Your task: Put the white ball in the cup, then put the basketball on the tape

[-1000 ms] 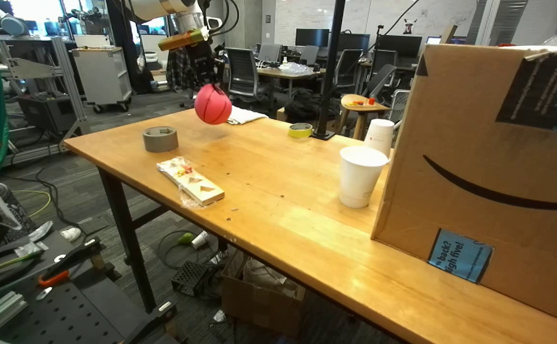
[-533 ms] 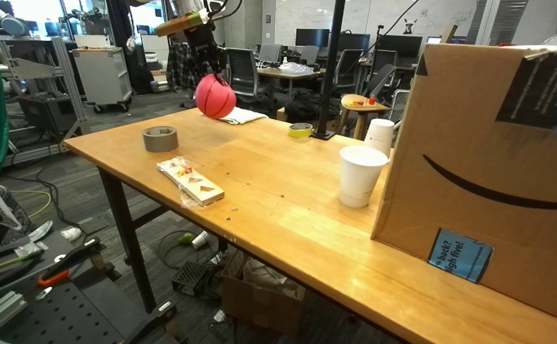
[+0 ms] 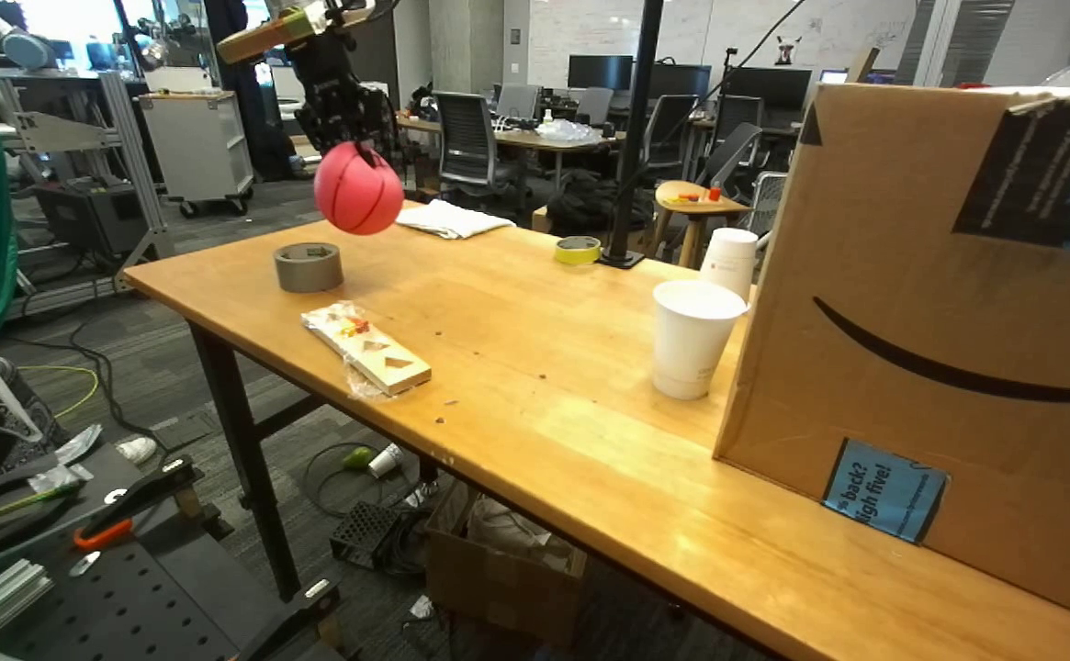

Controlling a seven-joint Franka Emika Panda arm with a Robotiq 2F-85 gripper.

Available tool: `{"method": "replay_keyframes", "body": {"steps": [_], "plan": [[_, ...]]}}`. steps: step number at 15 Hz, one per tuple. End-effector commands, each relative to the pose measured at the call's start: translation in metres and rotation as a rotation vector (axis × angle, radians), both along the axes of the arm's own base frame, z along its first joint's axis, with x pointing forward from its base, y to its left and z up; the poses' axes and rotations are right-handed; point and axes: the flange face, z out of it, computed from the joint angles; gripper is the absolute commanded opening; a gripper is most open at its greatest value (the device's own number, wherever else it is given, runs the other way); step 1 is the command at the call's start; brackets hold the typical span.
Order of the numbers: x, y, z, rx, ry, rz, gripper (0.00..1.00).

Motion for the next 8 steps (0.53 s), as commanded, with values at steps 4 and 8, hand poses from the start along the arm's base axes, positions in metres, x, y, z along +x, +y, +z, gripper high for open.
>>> {"method": "replay_keyframes", "body": {"steps": [4,8], "plan": [[-0.065,0.023,0.0,-0.014,-0.04,0.04,0.24],[-0.089,0.057,0.0,-0.013,-0.042,0.097,0.25]]}}
